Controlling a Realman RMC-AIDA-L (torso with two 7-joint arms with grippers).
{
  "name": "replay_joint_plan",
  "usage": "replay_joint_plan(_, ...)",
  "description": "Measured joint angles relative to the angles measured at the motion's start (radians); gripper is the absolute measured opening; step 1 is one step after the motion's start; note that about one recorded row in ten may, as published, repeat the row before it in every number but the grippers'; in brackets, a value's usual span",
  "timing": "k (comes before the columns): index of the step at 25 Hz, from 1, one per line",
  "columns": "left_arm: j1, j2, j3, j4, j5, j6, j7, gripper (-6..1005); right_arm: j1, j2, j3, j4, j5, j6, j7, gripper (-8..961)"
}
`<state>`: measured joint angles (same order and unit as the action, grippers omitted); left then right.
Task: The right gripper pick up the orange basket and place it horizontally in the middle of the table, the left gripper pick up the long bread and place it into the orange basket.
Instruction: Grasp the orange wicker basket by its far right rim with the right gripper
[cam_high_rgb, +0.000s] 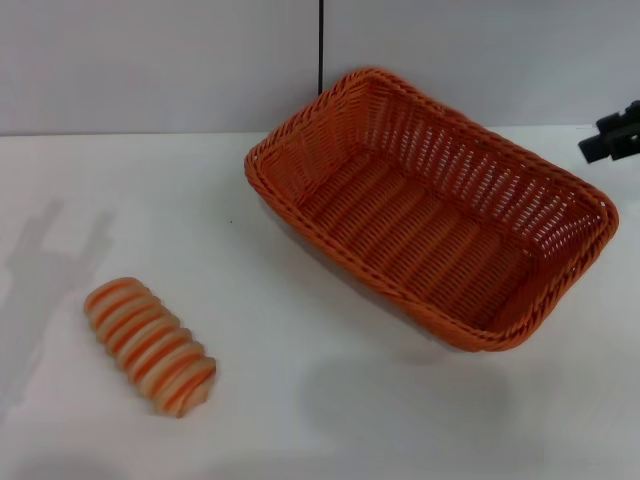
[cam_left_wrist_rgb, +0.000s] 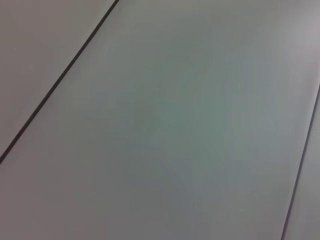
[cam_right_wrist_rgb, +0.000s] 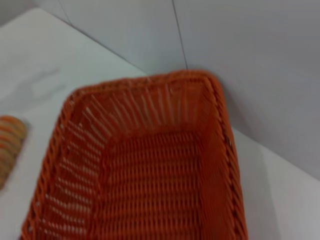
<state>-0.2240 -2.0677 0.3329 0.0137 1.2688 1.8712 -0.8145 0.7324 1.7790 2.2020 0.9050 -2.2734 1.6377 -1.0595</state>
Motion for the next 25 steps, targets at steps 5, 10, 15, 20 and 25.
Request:
replay_joint_plan(5, -0.001, 0.0, 0.0, 0.0, 0.0, -0.001, 0.0, 796, 0.012, 0.005, -0.049, -0.055, -0.026, -0.066, -0.005, 491)
replay_joint_plan(10, -0.001, 0.0, 0.0, -0.001, 0.0, -0.001, 0.0, 796, 0.014, 0.008, -0.082, -0.08, -0.027, -0.1, -0.012, 491)
replay_joint_plan(15, 0.0, 0.0, 0.0, -0.003, 0.0, -0.001, 0.0, 796, 0.016, 0.015, -0.087, -0.094, -0.028, -0.108, -0.025, 492)
replay_joint_plan(20, 0.0, 0.0, 0.0, -0.004, 0.0, -0.002, -0.001, 795, 0.018, 0.017, -0.103, -0.122, -0.029, -0.125, -0.03, 491)
replay_joint_plan(25, -0.001, 0.0, 0.0, -0.005, 0.0, -0.003, -0.004, 795, 0.019, 0.024, -0.113, -0.14, -0.043, -0.141, -0.031, 488)
